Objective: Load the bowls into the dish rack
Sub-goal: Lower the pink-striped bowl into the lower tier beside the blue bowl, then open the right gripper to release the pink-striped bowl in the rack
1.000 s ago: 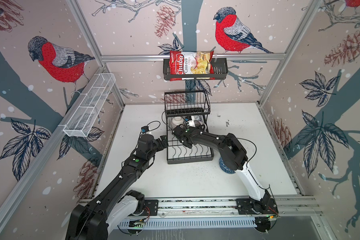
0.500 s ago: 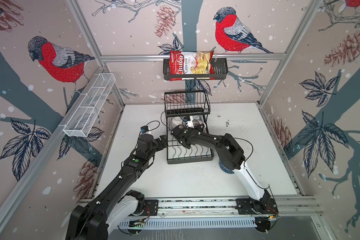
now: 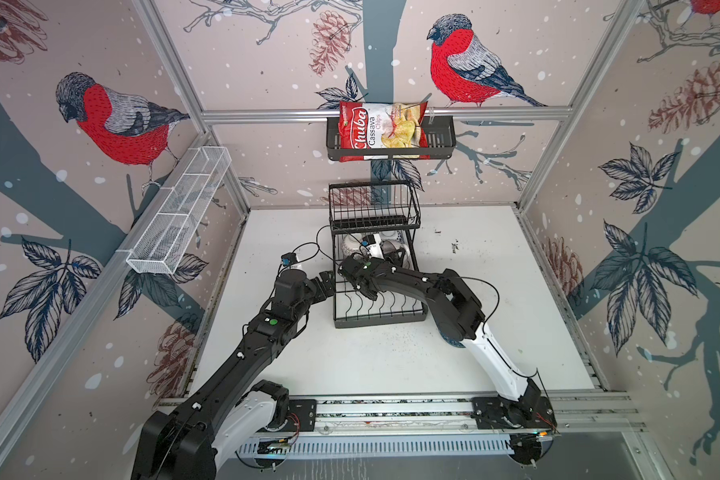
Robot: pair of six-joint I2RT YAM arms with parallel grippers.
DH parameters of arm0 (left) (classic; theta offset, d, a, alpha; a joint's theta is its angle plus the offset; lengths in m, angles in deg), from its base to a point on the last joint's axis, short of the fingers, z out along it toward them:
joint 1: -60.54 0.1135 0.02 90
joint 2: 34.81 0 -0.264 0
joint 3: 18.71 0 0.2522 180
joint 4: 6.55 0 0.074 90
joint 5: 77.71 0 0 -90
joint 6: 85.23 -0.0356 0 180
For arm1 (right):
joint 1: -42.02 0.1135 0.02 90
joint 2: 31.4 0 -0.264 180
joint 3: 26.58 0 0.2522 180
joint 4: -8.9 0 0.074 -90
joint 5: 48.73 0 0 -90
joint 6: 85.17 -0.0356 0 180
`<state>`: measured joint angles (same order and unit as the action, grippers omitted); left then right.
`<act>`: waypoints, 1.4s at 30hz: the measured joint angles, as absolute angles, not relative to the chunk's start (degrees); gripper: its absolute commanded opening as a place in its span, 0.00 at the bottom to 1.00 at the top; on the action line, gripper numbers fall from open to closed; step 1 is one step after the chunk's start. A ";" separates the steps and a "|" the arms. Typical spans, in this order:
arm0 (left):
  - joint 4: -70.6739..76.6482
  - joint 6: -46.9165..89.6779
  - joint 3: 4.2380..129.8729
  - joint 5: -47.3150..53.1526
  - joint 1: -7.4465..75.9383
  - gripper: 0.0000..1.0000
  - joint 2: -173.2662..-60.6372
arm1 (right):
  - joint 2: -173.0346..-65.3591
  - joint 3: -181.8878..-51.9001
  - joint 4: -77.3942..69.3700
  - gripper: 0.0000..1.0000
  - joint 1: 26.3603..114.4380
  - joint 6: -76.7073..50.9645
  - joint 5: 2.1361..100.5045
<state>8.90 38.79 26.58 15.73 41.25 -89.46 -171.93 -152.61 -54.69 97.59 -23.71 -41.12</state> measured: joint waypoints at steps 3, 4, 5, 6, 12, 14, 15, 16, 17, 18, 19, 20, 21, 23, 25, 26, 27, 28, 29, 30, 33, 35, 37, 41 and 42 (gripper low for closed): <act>8.90 38.79 26.47 15.73 41.29 0.96 -89.46 | -172.52 -153.59 -55.47 0.05 97.74 -23.57 -41.27; 8.90 38.79 26.43 15.73 41.29 0.96 -89.46 | -172.69 -153.86 -55.76 0.07 97.78 -23.57 -41.38; 8.88 38.79 26.43 15.73 41.29 0.96 -89.46 | -172.80 -154.03 -55.95 0.08 97.78 -23.60 -41.45; 8.88 38.79 26.43 15.73 41.29 0.96 -89.44 | -172.89 -154.18 -56.11 0.10 97.81 -23.60 -41.47; 8.88 38.79 26.39 15.71 41.36 0.96 -89.44 | -173.06 -154.84 -56.52 0.16 98.00 -23.62 -39.77; 8.88 38.79 26.37 15.71 41.38 0.96 -89.44 | -173.21 -154.95 -56.76 0.18 98.16 -23.62 -39.53; 8.88 38.79 26.34 15.69 41.40 0.96 -89.46 | -173.21 -155.06 -56.91 0.19 98.20 -23.64 -39.29; 8.88 38.82 26.34 15.69 41.40 0.96 -89.48 | -173.21 -155.21 -57.05 0.20 98.20 -23.66 -38.91; 8.88 38.82 26.32 15.69 41.42 0.96 -89.55 | -173.21 -155.32 -57.16 0.21 98.20 -23.73 -38.54; 8.88 38.82 26.30 15.56 41.42 0.96 -89.59 | -173.24 -155.41 -57.35 0.23 98.20 -23.82 -38.19; 8.88 38.82 26.28 15.49 41.42 0.96 -89.62 | -173.26 -155.49 -57.53 0.24 98.20 -23.84 -37.97; 8.90 38.82 26.26 15.49 41.42 0.96 -89.66 | -173.28 -155.54 -57.53 0.26 98.20 -23.88 -37.69; 8.88 38.82 26.26 15.49 41.44 0.96 -89.70 | -173.30 -155.56 -57.55 0.29 98.20 -23.97 -37.43; 8.88 38.82 26.26 15.49 41.51 0.96 -89.70 | -173.30 -155.56 -57.64 0.34 98.20 -24.03 -36.75; 8.88 38.82 26.26 15.47 41.53 0.96 -89.70 | -173.30 -155.56 -57.61 0.38 98.20 -24.03 -36.18; 8.88 38.82 26.26 15.47 41.53 0.96 -89.70 | -173.32 -155.56 -57.64 0.39 98.20 -24.03 -35.94; 8.88 38.82 26.26 15.47 41.53 0.96 -89.70 | -173.32 -155.56 -57.64 0.41 98.20 -24.03 -35.68; 8.88 38.82 26.26 15.47 41.53 0.96 -89.75 | -173.32 -155.56 -57.64 0.43 98.20 -24.03 -35.33; 8.88 38.82 26.26 15.47 41.53 0.96 -89.79 | -173.32 -155.56 -57.64 0.44 98.20 -24.03 -35.07; 8.88 38.82 26.26 15.45 41.53 0.96 -89.83 | -173.32 -155.56 -57.66 0.46 98.20 -24.03 -34.87; 8.88 38.82 26.26 15.34 41.53 0.96 -89.94 | -173.32 -155.56 -57.66 0.54 98.20 -24.06 -34.06; 8.88 38.82 26.26 15.34 41.53 0.96 -89.96 | -173.32 -155.54 -57.66 0.62 98.20 -24.06 -33.58; 8.88 38.82 26.26 15.32 41.53 0.96 -89.96 | -173.19 -155.47 -57.66 0.68 98.20 -24.06 -33.17; 8.88 38.82 26.26 15.30 41.53 0.96 -89.96 | -172.03 -154.79 -57.46 0.78 98.20 -24.01 -32.25; 8.88 38.82 26.26 15.30 41.53 0.96 -89.96 | -171.66 -154.58 -57.29 0.80 98.20 -23.99 -31.96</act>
